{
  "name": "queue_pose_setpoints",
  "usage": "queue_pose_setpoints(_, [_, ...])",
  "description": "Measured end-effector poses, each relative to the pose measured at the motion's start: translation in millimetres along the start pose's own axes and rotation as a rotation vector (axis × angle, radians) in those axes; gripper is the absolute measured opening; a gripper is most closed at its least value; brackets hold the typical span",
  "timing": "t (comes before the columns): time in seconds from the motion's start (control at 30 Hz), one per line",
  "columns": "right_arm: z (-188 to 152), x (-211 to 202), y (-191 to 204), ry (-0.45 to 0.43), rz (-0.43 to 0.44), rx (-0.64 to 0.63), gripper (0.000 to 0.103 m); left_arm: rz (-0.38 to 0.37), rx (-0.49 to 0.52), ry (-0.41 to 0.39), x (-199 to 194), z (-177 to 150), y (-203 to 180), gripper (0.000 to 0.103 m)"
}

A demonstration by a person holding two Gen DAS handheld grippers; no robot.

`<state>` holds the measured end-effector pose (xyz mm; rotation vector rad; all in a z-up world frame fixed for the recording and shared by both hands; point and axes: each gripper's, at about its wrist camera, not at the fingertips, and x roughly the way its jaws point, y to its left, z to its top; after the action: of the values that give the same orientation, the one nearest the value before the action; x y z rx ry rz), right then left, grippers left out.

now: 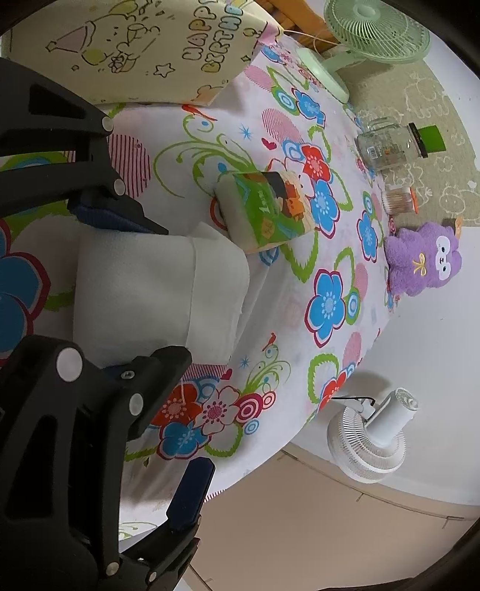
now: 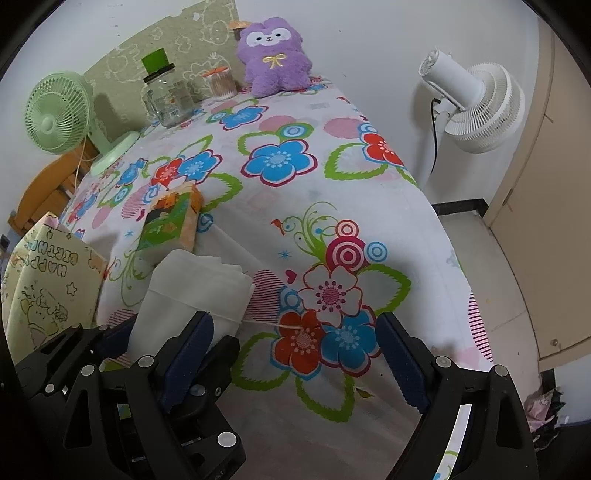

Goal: Organize soft objects
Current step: 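Close the left tool on the white cloth pad, then lift the white pad with the left tool while the right tool grasps the green-white box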

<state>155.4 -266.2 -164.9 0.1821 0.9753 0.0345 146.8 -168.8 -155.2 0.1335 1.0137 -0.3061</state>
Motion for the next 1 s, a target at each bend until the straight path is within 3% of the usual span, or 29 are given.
queue_pose_setpoints(0.5, [3,-16,20,-0.04,0.019,-0.044,0.092,0.021,-0.05,-0.048,-21,-2,17,0.064])
queue_pose_setpoints(1.0, [18,-17,37,-0.074,0.058,-0.084,0.092,0.116,-0.108,-0.092,-30,6,35,0.064])
